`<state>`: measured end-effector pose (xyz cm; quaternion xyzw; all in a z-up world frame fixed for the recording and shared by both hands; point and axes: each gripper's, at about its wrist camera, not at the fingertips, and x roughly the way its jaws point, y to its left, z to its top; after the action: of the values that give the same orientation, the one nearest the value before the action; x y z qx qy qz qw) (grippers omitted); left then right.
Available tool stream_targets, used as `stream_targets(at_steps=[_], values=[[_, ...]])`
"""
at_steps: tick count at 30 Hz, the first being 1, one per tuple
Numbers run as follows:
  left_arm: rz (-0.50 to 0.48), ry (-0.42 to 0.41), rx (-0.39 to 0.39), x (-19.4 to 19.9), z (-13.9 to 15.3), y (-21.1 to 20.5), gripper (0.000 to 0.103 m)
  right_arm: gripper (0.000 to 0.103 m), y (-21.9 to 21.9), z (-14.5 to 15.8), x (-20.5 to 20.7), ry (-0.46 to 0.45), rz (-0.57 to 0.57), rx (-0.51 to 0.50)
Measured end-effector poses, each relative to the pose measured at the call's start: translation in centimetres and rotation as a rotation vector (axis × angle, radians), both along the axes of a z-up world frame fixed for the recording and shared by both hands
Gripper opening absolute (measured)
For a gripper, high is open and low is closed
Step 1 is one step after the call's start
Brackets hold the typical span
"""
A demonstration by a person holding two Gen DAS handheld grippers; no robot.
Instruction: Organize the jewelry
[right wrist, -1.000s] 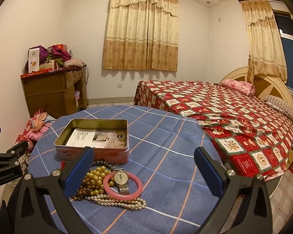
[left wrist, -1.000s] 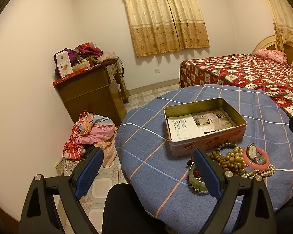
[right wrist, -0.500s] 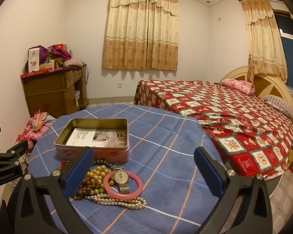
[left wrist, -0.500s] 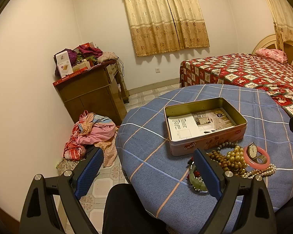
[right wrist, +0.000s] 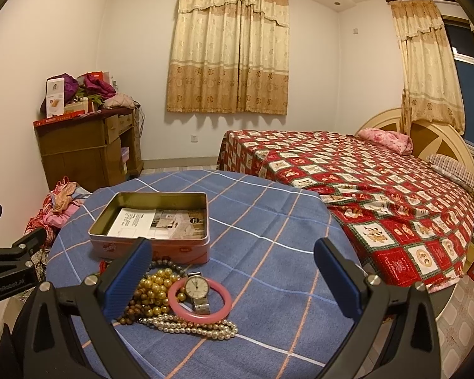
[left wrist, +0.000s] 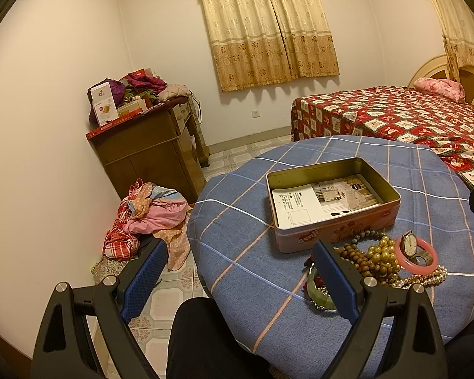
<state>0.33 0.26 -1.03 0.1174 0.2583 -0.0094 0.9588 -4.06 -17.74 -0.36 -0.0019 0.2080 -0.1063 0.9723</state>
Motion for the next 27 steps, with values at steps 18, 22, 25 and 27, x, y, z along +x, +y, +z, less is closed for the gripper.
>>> stream_targets(at_steps=[18, 22, 25, 27], values=[[0.013, 0.029, 0.021, 0.8, -0.9, 0.3, 0.093, 0.103, 0.2, -0.5, 0.5, 0.026, -0.002, 0.003], [0.025, 0.077, 0.002, 1.6, -2.5, 1.4, 0.093, 0.103, -0.7, -1.5, 0.7, 0.044, -0.021, 0.016], [0.019, 0.114, -0.012, 2.1, -3.6, 1.5, 0.093, 0.103, -1.3, -2.6, 1.1, 0.073, -0.038, 0.021], [0.011, 0.124, -0.017, 2.2, -4.0, 1.2, 0.093, 0.103, -1.6, -3.2, 1.4, 0.091, -0.041, 0.028]])
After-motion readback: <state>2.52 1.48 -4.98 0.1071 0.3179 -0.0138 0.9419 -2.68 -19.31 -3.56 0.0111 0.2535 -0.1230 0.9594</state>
